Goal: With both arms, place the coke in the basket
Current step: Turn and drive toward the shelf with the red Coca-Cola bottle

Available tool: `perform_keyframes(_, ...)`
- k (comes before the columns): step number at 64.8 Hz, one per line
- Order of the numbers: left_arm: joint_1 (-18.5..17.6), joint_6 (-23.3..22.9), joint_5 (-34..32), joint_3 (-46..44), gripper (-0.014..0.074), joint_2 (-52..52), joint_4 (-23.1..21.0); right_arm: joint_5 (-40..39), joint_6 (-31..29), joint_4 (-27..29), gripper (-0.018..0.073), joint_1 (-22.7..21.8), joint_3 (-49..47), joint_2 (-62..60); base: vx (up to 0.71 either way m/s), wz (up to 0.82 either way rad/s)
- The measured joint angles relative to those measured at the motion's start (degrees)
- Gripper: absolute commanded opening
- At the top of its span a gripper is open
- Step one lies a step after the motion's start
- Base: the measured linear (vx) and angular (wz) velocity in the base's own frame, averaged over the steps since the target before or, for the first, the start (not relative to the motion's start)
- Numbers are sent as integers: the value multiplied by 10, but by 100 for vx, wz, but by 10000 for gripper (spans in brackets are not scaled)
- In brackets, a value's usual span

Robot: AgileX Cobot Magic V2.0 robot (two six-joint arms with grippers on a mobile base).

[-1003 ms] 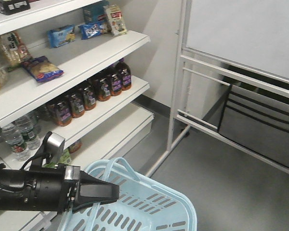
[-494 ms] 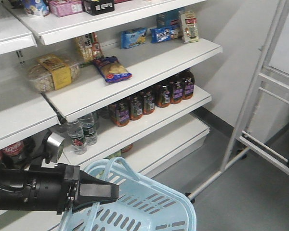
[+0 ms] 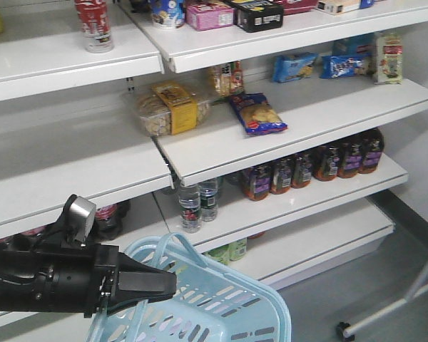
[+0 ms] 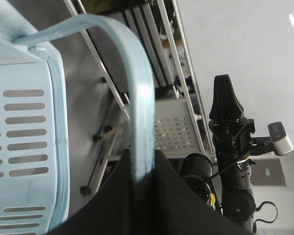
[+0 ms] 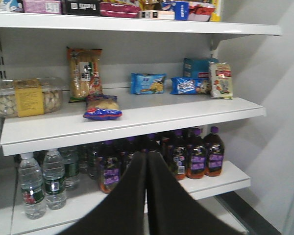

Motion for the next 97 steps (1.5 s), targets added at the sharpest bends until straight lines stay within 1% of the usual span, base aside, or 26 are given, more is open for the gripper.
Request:
perform_keyframes(52, 0, 0, 0, 0, -6, 0, 0, 0, 0, 0, -10, 0, 0, 0, 9, 35)
perform_keyframes(97, 0, 0, 0, 0, -6, 0, 0, 0, 0, 0, -10, 0, 0, 0, 5, 16)
